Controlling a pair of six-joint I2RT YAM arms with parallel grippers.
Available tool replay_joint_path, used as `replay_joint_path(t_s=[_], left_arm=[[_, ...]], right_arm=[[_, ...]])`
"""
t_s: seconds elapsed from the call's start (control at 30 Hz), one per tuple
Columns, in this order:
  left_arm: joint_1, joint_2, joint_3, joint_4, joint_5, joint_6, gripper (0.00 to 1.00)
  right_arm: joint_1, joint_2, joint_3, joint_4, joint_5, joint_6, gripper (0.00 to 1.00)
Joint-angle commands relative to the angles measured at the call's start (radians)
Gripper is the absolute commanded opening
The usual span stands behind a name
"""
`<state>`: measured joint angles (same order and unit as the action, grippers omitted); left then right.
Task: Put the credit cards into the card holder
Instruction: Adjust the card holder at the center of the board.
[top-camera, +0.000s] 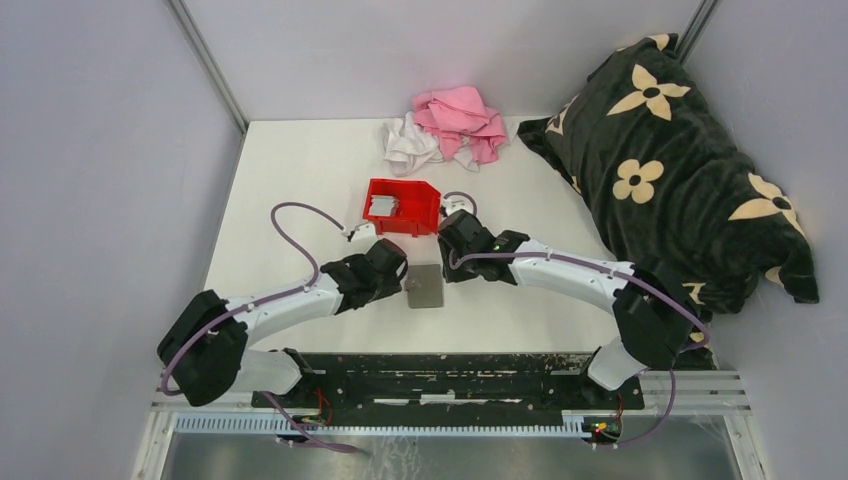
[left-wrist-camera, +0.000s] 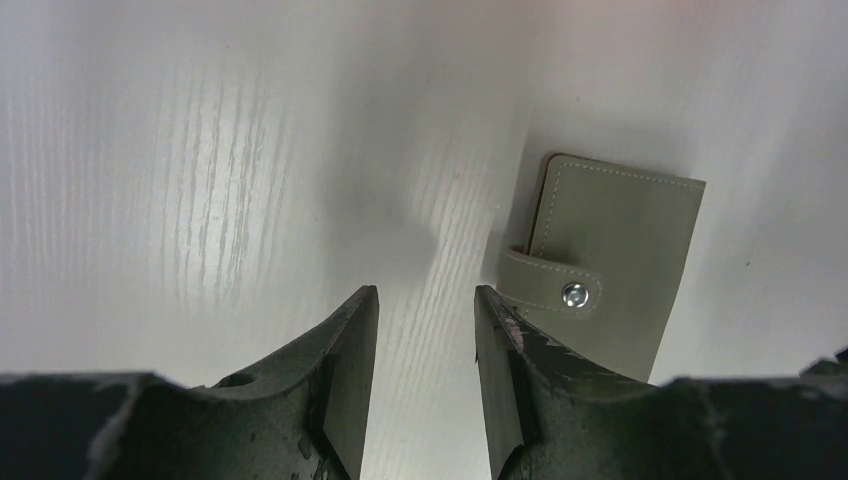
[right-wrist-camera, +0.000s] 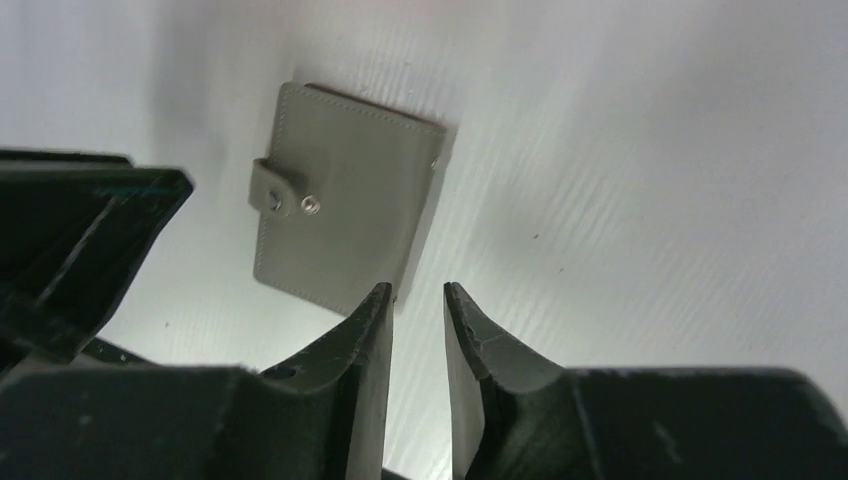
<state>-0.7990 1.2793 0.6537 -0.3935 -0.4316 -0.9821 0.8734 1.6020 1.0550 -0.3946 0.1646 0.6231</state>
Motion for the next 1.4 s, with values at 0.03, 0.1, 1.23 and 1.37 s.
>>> replay_joint_path(t_s=[0.03, 0.1, 1.23, 1.37], left_arm=[[0.036, 0.076, 0.092, 0.093, -0.006, 0.093, 0.48], [0.065, 0.103, 0.114, 0.116, 0.007, 0.124, 0.48], [0.142, 0.328, 0.126, 0.301, 0.215, 0.24, 0.44], [0.139, 0.29, 0.075, 0.285, 0.212, 0.22, 0.43]], right_arm=[[0.073, -0.088, -0.014, -0.045, 0.032, -0.001, 0.21], [0.094, -0.09, -0.037, -0.039, 0.032, 0.012, 0.12], [0.175, 0.077, -0.125, 0.139, 0.026, 0.11, 0.01], [0.174, 0.089, -0.102, 0.127, 0.044, 0.093, 0.01]])
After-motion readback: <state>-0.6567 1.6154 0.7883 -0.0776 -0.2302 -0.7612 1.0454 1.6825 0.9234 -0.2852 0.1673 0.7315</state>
